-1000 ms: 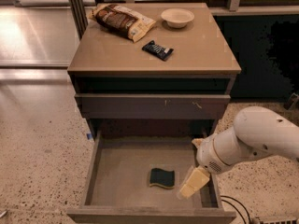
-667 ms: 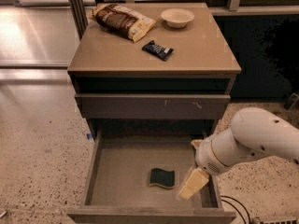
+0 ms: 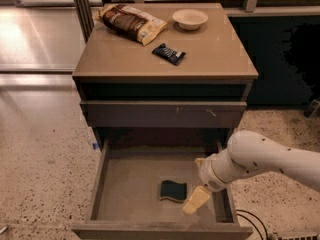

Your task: Pick sponge from middle drawer and place on counter

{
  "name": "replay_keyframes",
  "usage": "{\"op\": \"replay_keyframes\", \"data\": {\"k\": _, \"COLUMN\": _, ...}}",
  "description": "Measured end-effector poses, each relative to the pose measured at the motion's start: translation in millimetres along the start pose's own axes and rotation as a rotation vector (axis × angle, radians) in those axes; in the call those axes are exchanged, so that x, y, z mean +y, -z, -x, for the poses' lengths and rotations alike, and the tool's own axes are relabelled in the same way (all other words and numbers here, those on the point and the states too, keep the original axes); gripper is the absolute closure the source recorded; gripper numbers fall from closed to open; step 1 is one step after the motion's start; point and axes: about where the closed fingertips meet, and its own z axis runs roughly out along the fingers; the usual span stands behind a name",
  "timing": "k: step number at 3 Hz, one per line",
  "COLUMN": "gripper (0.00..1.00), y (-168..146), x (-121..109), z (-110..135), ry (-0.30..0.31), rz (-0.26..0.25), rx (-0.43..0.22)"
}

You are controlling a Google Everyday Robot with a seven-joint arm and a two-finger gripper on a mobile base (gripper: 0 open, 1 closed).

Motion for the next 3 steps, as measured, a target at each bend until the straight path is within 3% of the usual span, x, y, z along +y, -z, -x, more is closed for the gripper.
{"op": "replay_keyframes", "data": {"k": 1, "gripper": 0.00, "y": -55, "x": -24, "z": -12, "ry": 0.012, "rz": 0.033, "rx": -0.017}}
{"op": "replay_keyframes", "data": {"k": 2, "gripper": 0.00, "y": -107, "x": -32, "z": -26, "ry": 0.007, "rz": 0.098, "rx": -0.040}}
{"op": "replay_keyframes", "data": {"k": 3, "gripper": 0.00, "y": -107, "x": -32, "z": -26, "ry": 0.007, "rz": 0.098, "rx": -0.040}}
